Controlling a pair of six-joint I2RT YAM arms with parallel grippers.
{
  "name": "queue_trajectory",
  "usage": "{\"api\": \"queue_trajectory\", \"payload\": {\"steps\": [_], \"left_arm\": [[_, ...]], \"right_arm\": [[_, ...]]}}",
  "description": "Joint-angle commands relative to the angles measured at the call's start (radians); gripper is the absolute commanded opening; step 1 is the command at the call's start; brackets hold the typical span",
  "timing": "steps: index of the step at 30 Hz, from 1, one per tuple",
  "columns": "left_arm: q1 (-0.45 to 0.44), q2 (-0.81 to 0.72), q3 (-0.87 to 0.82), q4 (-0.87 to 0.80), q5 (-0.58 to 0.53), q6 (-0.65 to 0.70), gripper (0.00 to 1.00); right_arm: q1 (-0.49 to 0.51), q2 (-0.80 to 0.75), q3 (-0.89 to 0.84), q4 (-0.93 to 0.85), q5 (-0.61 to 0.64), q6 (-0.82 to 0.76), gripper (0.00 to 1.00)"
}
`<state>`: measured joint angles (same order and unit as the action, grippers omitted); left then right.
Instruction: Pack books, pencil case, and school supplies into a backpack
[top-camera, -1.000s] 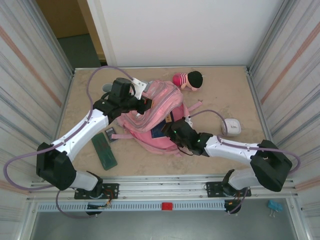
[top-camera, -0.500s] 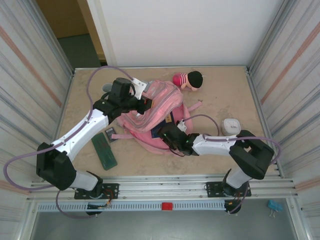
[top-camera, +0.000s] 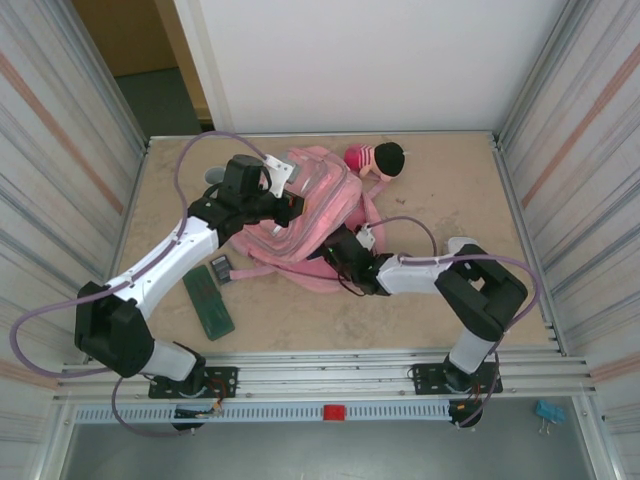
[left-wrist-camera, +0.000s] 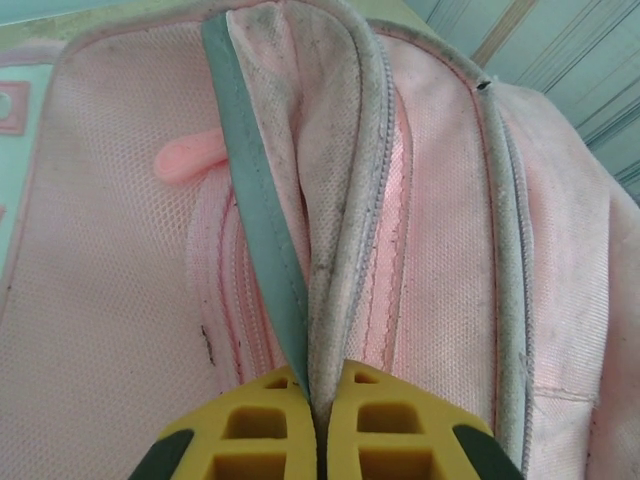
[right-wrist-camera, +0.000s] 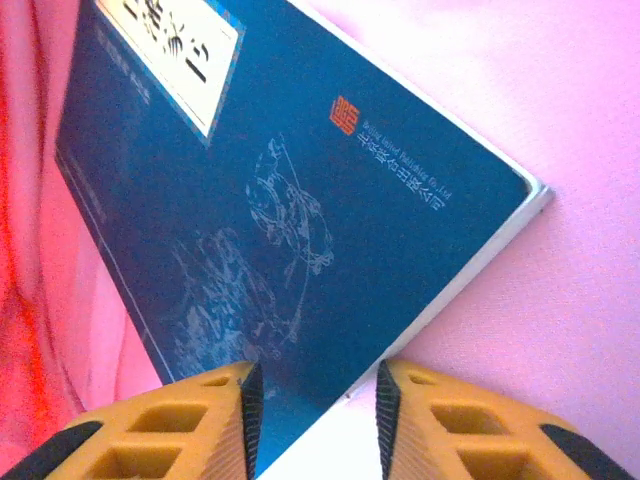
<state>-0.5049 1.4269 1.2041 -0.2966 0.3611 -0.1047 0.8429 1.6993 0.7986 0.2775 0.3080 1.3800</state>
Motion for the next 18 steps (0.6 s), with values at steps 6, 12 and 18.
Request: {"api": "queue_trajectory", "payload": {"steps": [6,12,18], "left_arm": [[-0.01,-0.016,0.016,0.057,-0.012,0.07,0.0],[-0.078,0.038,0.007,0.022,-0.101,0.148,0.0],[-0.202,0.16,-0.017,-0.007,-0.162,0.186,0.0]], "right_arm": [[0.021,-0.294,-0.181,0.076,0.034,-0.199,0.56],[0.05,-0.676,-0.292,-0.274,0.178,-0.326,0.62],[0.035,-1.024,-0.332,-0.471,0.18,-0.636,0.65]]}}
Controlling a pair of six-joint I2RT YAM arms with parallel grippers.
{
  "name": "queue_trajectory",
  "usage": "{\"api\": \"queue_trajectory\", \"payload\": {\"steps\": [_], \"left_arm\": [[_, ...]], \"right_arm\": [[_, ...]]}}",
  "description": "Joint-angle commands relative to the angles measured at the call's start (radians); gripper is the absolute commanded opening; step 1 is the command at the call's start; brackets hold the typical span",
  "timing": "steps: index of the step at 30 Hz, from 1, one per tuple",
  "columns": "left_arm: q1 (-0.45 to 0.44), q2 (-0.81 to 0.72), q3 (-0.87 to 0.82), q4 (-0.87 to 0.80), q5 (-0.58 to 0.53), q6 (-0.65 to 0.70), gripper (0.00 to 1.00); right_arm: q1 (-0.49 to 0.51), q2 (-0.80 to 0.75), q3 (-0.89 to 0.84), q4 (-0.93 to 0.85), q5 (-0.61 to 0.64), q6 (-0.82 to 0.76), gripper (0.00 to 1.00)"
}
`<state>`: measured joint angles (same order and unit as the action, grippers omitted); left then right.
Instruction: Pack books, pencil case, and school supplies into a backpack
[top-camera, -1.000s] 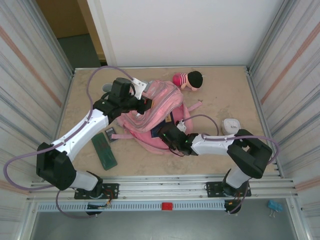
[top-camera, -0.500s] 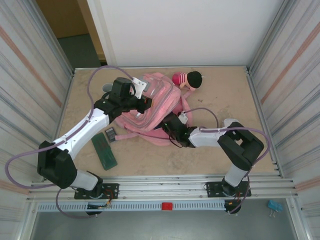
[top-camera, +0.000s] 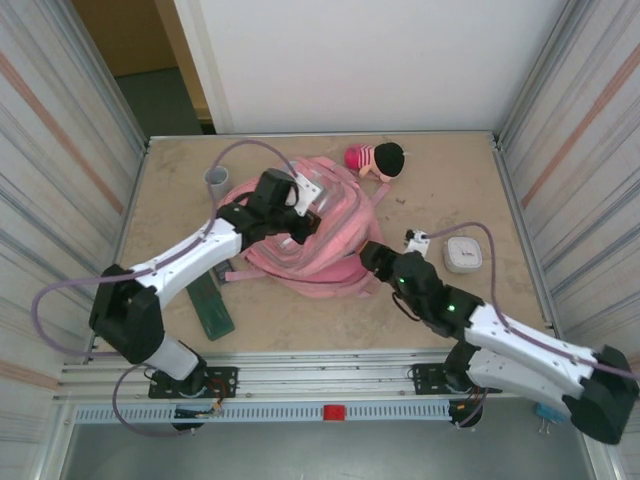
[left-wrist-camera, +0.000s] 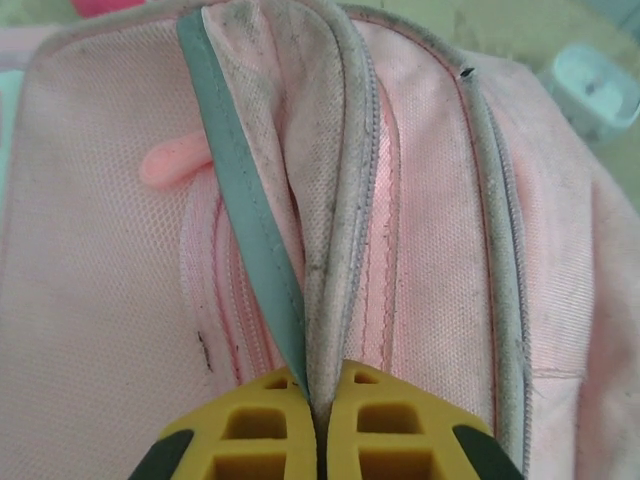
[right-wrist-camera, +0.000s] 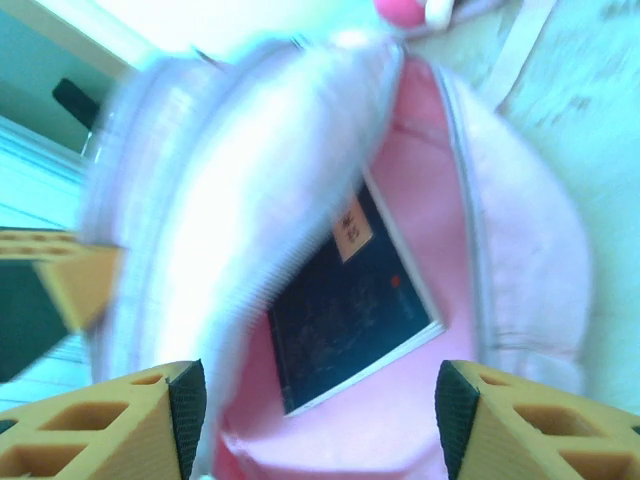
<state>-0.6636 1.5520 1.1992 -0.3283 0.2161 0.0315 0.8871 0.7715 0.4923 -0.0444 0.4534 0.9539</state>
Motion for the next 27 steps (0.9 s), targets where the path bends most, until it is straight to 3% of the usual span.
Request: {"api": "queue_trajectory", "payload": {"steps": [1,4,8,12,18,21,23,27], "left_arm": [[-0.061,0.069,-0.03,0.033,-0.034,0.038,0.0],[-0.113,0.186,-0.071,0.06,-0.054,0.026,0.01],[-0.168,0.335,-0.018,0.01,-0.097,0.057,0.03],[-0.169,0.356,0.021,0.0,-0.095,0.062,0.14],[-0.14,0.156,0.03,-0.002,-0.093,-0.022,0.61],[-0.087,0.015,-0.006,0.019,-0.048,-0.116,0.76],[-0.041,-0.074,-0.054,0.045,-0.016,-0.194,0.83],[0.04,-0.245,-0.201,0.116,0.004,-0.314,0.85]], "right_arm": [[-0.011,-0.142,-0.038,-0.151,0.01,-0.258,0.65],[-0.02,-0.264,-0.075,-0.166,-0.046,-0.359,0.66],[-0.028,-0.34,-0.095,-0.217,-0.093,-0.38,0.66],[-0.03,-0.334,-0.078,-0.249,-0.177,-0.434,0.69],[-0.031,-0.213,-0.004,-0.24,-0.311,-0.696,0.84],[-0.025,-0.1,0.07,-0.269,-0.398,-0.928,0.88],[-0.012,-0.013,0.123,-0.296,-0.425,-1.08,0.89],[0.04,0.182,0.218,-0.317,-0.421,-1.413,0.93]]}}
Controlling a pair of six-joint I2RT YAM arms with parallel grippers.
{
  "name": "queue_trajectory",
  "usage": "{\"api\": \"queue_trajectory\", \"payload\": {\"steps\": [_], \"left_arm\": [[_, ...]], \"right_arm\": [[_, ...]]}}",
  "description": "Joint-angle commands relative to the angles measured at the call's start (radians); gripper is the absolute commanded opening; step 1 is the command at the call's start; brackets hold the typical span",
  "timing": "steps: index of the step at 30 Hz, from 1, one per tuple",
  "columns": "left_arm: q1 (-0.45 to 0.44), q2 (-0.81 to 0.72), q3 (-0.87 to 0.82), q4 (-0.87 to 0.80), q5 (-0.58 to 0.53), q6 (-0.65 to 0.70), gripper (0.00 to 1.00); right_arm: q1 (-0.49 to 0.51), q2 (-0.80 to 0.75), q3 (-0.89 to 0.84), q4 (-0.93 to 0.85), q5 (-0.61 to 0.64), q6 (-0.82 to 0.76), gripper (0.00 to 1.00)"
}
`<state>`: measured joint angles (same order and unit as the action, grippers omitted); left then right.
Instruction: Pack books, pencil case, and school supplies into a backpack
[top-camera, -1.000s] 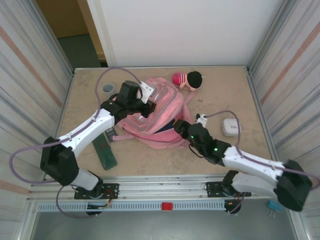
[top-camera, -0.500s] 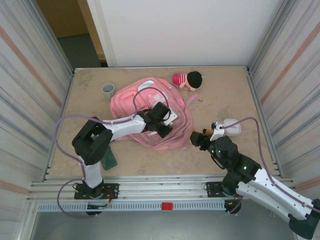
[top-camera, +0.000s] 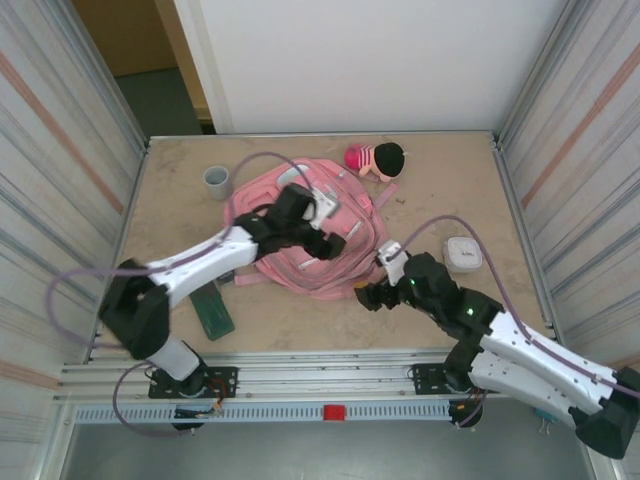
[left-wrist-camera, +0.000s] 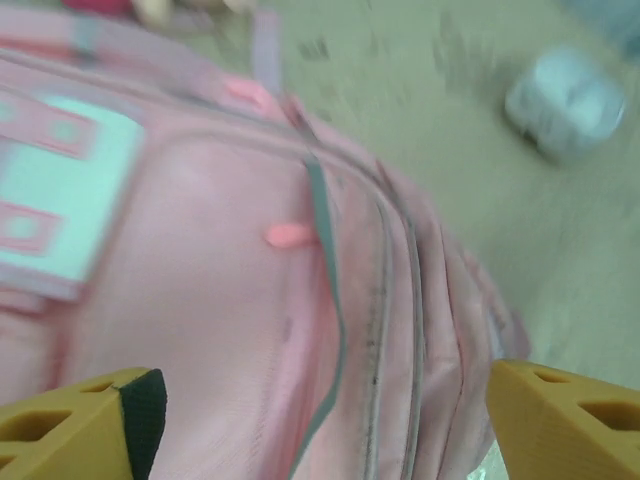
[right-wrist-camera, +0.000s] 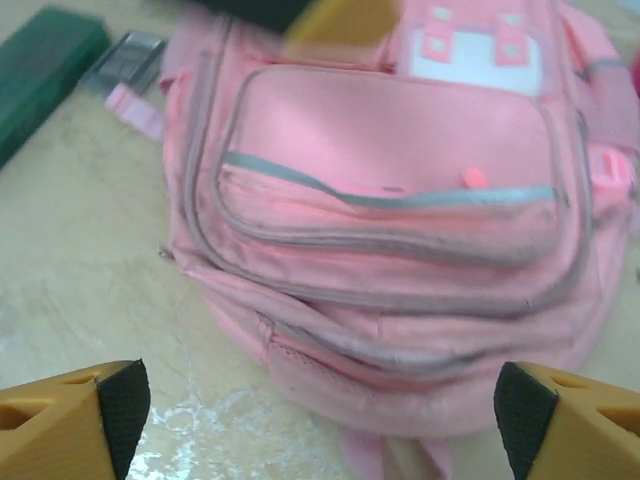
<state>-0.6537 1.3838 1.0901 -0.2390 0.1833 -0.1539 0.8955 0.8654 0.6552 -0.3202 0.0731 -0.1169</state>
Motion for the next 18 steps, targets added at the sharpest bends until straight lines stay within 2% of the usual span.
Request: {"api": "queue_trajectory", "payload": {"steps": [1,7,14,15,16,18], "left_arm": [[0.047,-0.107,-0.125,0.034,0.037,-0.146,0.85],[0.125,-0.243,-0.289,0.052,0.056,-0.222,0.86],[0.181,-0.321,-0.425,0.138,0.046,-0.311,0.85],[0.186,-0.324,-0.436,0.146,0.042,-0.32,0.85],[0.192,-0.328,-0.445,0.15,0.041,-0.328,0.85],[0.206,-0.333,-0.458,0.154,0.042,-0.34,0.85]], "right_arm": [[0.04,0.132,0.073,-0.038,-0.032,-0.404,0.93],[0.045,0.411,0.133,0.009,-0.006,-0.693,0.96],[0.001,0.65,0.116,0.253,0.079,-0.739,0.96],[0.0,0.68,0.109,0.283,0.098,-0.745,0.92],[0.004,0.698,0.102,0.304,0.123,-0.751,0.82],[0.015,0.721,0.096,0.324,0.179,-0.763,0.52]]}}
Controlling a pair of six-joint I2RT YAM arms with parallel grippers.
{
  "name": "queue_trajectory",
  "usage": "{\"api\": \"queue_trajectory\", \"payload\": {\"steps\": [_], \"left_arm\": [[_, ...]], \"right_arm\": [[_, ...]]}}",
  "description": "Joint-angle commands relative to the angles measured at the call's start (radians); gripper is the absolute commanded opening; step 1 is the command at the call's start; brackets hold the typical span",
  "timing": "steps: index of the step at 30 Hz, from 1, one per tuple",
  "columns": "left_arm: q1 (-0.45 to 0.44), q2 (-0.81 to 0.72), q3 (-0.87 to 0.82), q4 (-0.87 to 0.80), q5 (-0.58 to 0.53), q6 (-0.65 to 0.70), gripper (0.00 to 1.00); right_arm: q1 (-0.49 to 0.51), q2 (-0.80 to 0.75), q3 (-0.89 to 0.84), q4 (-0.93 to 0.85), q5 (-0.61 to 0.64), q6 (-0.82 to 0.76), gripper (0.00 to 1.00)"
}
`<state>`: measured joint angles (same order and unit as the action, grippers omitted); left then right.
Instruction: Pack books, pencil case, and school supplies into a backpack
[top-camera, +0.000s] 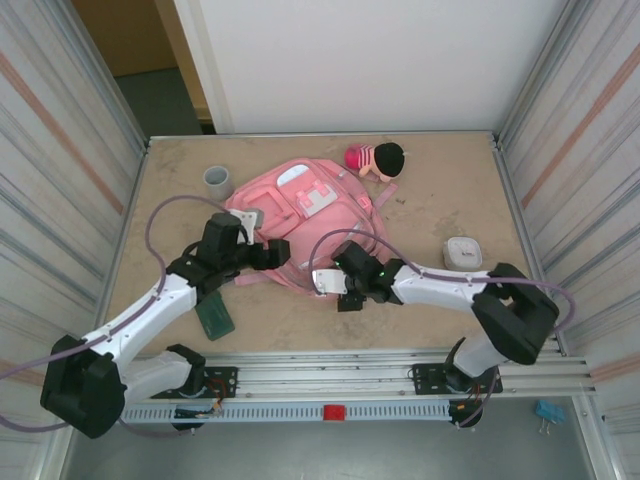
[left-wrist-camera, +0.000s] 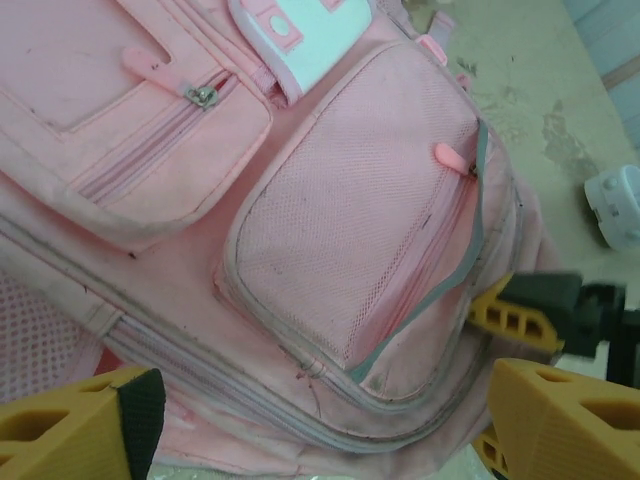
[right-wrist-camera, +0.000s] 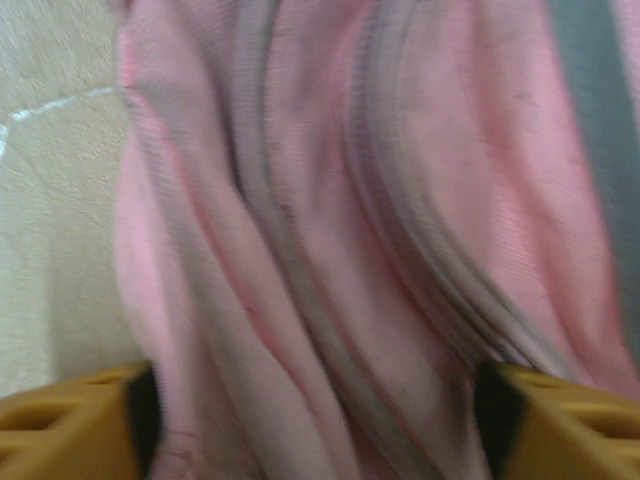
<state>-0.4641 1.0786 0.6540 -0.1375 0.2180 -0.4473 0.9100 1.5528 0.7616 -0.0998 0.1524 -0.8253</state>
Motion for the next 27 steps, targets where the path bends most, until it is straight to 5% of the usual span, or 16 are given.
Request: {"api": "queue_trajectory", "payload": {"steps": [1,3,6,15,27], "left_arm": [[0.023,-0.032,-0.024,0.05,0.008,-0.047,0.85],[0.038,-0.042,-0.025,0.035,0.024,-0.038,0.84],[0.068,-0.07,-0.016,-0.012,0.052,-0.018,0.83],[0.091,-0.211,-0.067,-0.013,0.078,-0.036,0.82],[0.091,-0.237,-0.204,0.133,0.125,-0.033,0.72]], "right_arm": [[0.003,0.026,-0.005,0.085,0.104,-0.056,0.34],[0.002,-0.018,0.02,0.015,0.077,-0.044,0.08],[0.004,-0.121,0.053,-0.096,0.025,-0.05,0.0],[-0.101,-0.387,0.255,-0.389,-0.128,0.026,0.0],[-0.169,-0.311,0.444,-0.456,-0.173,0.164,0.0]]}}
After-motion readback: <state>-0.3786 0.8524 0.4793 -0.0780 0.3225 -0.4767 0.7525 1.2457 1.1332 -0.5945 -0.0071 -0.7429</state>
